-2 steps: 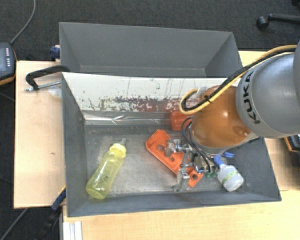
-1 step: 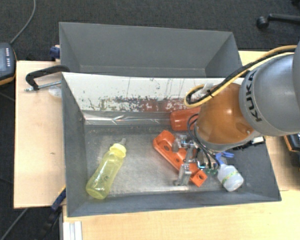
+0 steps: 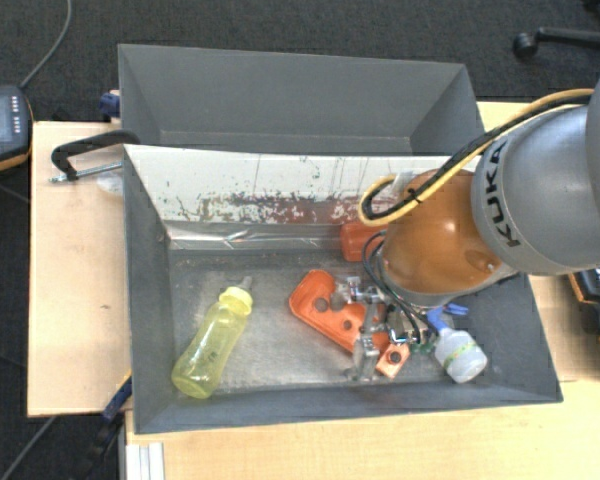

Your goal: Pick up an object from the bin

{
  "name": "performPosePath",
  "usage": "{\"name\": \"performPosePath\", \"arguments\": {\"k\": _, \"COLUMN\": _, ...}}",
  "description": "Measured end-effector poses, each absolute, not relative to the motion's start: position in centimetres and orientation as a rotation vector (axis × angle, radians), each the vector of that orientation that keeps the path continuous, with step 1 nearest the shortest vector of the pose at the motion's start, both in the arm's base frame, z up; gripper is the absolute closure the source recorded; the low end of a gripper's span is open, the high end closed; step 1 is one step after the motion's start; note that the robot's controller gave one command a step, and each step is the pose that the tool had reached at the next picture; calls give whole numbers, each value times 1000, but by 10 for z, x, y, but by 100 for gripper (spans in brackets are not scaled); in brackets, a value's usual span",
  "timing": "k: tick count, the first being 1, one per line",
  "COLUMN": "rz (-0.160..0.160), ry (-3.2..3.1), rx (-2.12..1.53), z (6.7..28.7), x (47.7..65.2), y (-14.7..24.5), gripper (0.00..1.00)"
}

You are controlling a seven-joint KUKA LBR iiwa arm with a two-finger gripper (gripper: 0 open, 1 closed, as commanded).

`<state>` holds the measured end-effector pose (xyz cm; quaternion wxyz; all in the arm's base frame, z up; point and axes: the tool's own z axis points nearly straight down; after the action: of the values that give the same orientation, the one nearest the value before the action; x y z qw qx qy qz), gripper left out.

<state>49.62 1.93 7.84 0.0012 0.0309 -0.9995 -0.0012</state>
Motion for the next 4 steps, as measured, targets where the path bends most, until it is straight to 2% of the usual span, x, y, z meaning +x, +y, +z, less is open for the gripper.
{"name": "performPosePath", "arguments": {"k": 1, "rz": -5, "ry": -3146, "rx": -102, "z": 68, "x": 507, "y": 1, "gripper": 0}}
{"name": "performPosePath", "arguments": {"k": 2, "rz": -6, "ry": -3140, "rx": 97, "z": 79, "x": 497, "y": 20, "gripper": 100}}
{"name": "performPosePath", "arguments": {"k": 3, "rz": -6, "ry": -3140, "rx": 97, "z": 79, "x": 497, "y": 20, "gripper": 100}}
{"name": "performPosePath", "arguments": {"k": 4, "rz": -6, "ry": -3132, "rx": 96, "z": 89, "x": 495, "y": 20, "gripper": 100}}
